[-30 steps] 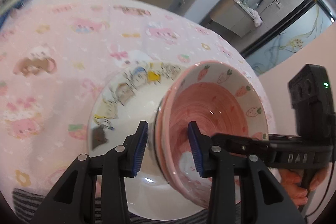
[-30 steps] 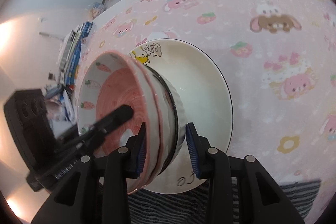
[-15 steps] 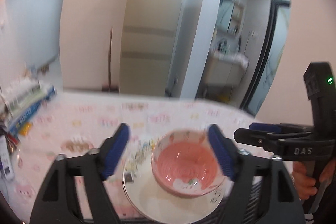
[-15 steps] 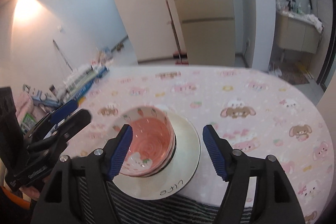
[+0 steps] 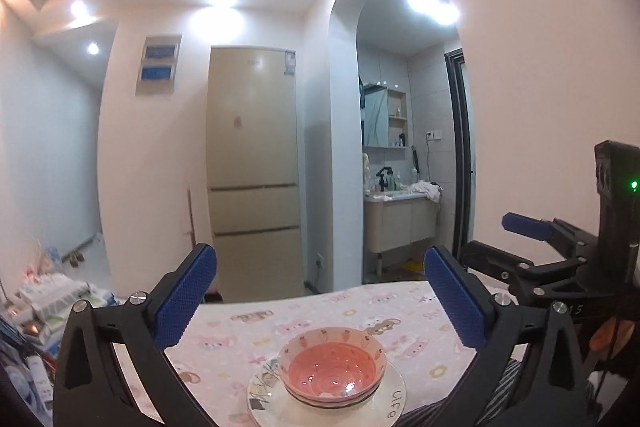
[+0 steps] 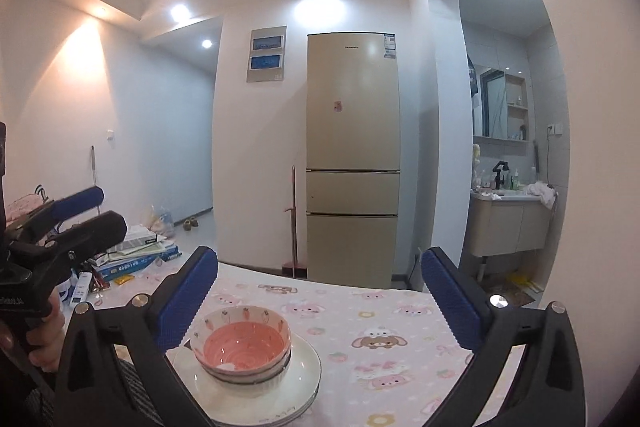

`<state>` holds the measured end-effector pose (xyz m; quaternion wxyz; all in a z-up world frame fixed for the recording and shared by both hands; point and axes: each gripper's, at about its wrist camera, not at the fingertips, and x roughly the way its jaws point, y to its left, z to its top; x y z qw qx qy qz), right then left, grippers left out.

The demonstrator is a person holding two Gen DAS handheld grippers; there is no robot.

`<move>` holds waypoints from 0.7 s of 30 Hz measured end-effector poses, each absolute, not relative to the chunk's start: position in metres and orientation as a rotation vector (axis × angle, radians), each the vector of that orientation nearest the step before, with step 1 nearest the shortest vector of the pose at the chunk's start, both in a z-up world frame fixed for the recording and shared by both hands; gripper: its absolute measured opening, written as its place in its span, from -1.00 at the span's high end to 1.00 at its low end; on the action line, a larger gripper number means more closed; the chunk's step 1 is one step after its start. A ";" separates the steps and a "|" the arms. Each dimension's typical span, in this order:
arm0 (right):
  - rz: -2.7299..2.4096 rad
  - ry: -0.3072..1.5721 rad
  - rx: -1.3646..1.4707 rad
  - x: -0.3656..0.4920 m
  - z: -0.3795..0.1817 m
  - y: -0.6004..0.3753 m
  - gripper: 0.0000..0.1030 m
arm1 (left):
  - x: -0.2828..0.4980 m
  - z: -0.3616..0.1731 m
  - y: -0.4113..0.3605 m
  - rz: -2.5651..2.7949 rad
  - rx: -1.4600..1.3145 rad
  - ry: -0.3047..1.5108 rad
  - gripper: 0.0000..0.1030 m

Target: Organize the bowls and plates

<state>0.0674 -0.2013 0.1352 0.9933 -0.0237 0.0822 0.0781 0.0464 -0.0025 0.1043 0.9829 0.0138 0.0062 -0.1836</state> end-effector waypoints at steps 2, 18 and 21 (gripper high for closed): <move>0.170 0.167 -0.044 0.063 0.131 -0.201 -1.00 | 0.038 0.102 -0.001 -0.361 0.029 -0.012 -1.00; 0.176 0.203 0.018 0.074 0.065 -0.200 -1.00 | 0.038 0.029 0.005 -0.255 0.031 0.037 -1.00; 0.162 0.197 -0.018 0.075 0.052 -0.194 -1.00 | 0.036 0.018 0.002 -0.242 0.049 0.023 -1.00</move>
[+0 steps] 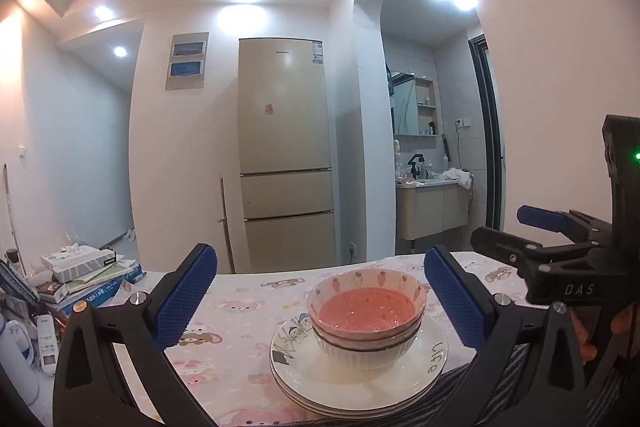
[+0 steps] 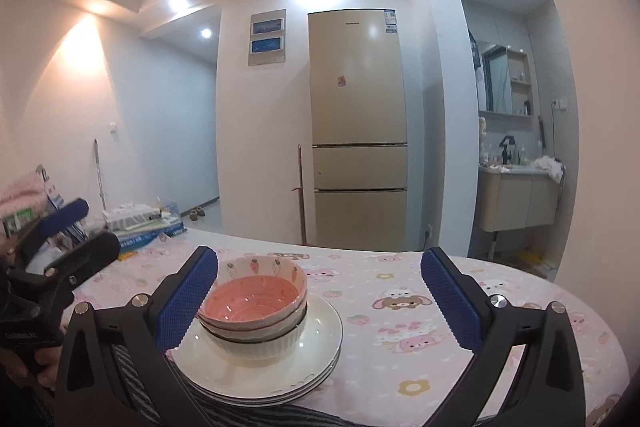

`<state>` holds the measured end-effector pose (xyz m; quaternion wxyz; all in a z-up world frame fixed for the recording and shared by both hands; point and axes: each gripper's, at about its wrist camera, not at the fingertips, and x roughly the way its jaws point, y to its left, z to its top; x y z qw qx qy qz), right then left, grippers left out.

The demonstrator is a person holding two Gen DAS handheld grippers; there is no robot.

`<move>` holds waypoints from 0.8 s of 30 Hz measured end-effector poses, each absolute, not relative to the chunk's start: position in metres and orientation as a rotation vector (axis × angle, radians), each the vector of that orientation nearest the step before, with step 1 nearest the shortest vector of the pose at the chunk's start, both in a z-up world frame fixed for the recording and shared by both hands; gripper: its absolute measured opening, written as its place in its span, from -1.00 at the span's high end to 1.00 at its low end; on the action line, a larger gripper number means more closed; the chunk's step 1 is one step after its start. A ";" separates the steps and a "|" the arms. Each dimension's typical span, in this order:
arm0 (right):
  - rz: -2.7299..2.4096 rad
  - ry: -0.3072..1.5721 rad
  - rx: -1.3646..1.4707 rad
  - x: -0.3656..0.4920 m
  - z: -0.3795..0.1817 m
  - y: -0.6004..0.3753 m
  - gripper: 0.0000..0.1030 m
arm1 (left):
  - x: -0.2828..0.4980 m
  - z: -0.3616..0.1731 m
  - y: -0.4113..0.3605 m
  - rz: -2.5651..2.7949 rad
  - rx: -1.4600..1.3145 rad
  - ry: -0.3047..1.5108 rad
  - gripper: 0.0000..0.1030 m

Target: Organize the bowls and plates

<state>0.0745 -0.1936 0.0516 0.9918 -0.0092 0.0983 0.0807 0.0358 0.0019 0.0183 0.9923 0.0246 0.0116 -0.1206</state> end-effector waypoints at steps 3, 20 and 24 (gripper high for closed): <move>0.156 0.188 -0.016 0.076 0.039 -0.194 -1.00 | 0.037 0.006 0.004 -0.228 0.035 0.046 -1.00; 0.149 0.208 -0.024 0.073 0.028 -0.193 -1.00 | 0.026 0.001 0.017 -0.180 -0.016 -0.001 -1.00; 0.151 0.207 -0.024 0.072 0.028 -0.193 -1.00 | 0.028 0.001 0.017 -0.184 -0.015 0.014 -1.00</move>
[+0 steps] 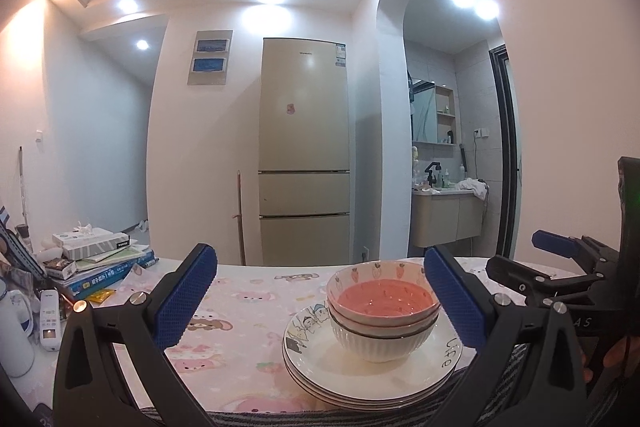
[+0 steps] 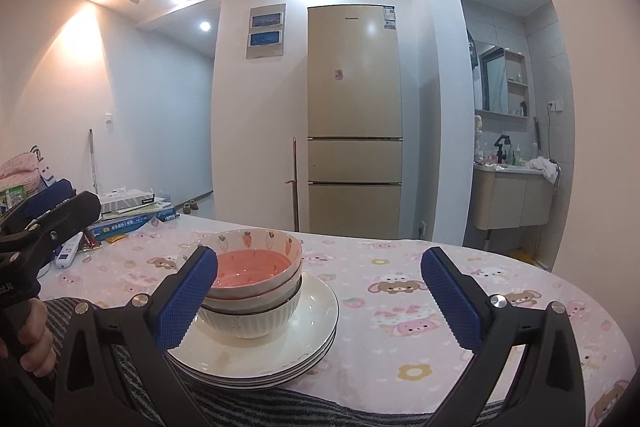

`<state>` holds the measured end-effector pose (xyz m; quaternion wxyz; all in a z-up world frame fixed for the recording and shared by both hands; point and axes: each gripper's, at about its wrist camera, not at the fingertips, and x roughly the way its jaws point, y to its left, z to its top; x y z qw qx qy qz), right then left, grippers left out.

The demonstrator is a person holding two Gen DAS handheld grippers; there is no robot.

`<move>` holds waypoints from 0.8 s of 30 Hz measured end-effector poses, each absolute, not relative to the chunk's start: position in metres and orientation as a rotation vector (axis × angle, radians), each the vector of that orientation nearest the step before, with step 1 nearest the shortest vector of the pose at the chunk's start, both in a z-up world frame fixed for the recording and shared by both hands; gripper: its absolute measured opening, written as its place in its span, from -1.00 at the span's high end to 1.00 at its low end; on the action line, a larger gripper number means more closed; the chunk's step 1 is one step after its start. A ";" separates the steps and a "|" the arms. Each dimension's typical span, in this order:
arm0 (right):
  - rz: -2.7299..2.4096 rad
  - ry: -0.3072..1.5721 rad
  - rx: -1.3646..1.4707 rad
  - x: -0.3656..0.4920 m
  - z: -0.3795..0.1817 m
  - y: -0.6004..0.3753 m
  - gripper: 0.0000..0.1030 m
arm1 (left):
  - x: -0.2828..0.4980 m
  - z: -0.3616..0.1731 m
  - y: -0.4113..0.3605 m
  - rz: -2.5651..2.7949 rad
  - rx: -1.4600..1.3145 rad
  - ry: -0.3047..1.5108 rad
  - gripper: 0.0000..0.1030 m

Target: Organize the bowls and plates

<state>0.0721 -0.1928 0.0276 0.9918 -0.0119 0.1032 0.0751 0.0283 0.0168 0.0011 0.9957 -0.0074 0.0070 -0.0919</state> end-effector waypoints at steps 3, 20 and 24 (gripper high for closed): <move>0.150 0.208 -0.021 0.072 0.028 -0.192 -1.00 | 0.031 0.000 0.017 -0.178 -0.018 0.026 -1.00; 0.152 0.233 -0.019 0.073 0.030 -0.192 -1.00 | 0.032 0.000 0.009 -0.188 0.004 0.043 -1.00; 0.153 0.232 -0.020 0.073 0.030 -0.193 -1.00 | 0.033 0.000 0.010 -0.188 0.001 0.046 -1.00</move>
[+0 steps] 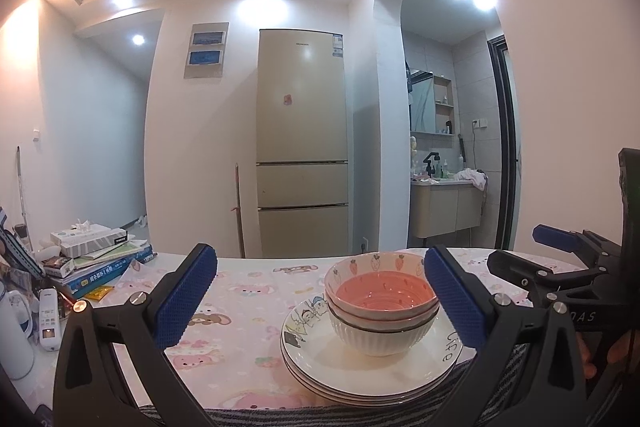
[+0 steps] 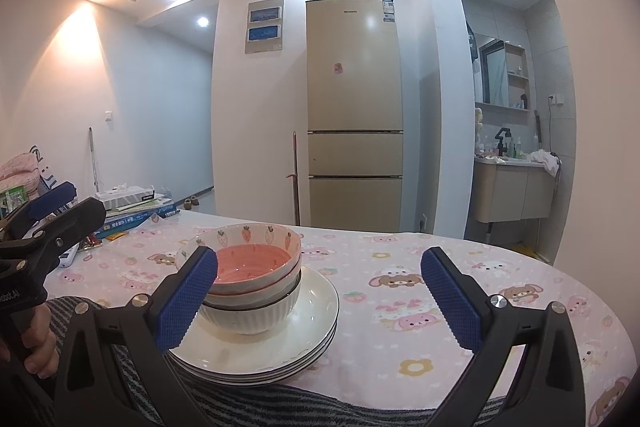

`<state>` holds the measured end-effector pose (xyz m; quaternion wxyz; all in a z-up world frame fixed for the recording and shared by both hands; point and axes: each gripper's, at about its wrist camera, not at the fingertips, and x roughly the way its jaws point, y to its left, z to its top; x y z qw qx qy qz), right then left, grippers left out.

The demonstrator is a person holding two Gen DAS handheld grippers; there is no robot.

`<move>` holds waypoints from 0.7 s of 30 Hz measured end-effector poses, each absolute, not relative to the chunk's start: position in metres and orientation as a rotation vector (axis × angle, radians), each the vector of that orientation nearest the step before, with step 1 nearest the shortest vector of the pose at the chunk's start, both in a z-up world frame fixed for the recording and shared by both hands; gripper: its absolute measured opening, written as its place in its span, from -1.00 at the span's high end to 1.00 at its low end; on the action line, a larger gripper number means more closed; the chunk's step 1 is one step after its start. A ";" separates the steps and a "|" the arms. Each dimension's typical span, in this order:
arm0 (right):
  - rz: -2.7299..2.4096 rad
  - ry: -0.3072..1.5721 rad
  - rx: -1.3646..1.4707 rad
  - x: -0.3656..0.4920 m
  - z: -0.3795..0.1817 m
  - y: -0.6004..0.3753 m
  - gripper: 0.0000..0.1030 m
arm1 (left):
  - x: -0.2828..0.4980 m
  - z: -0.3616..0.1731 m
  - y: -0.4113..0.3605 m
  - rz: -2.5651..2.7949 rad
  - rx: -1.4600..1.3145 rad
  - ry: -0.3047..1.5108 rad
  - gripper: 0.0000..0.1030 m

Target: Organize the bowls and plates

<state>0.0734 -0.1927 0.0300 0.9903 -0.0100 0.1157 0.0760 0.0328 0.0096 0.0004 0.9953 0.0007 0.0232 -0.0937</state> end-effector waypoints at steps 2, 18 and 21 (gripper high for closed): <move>0.153 0.233 -0.019 0.073 0.030 -0.193 -1.00 | 0.033 0.000 0.010 -0.187 0.001 0.048 -1.00; 0.152 0.232 -0.020 0.073 0.030 -0.193 -1.00 | 0.033 -0.003 0.010 -0.185 0.000 0.049 -1.00; 0.151 0.231 -0.018 0.072 0.030 -0.193 -1.00 | 0.033 -0.003 0.010 -0.184 0.001 0.048 -1.00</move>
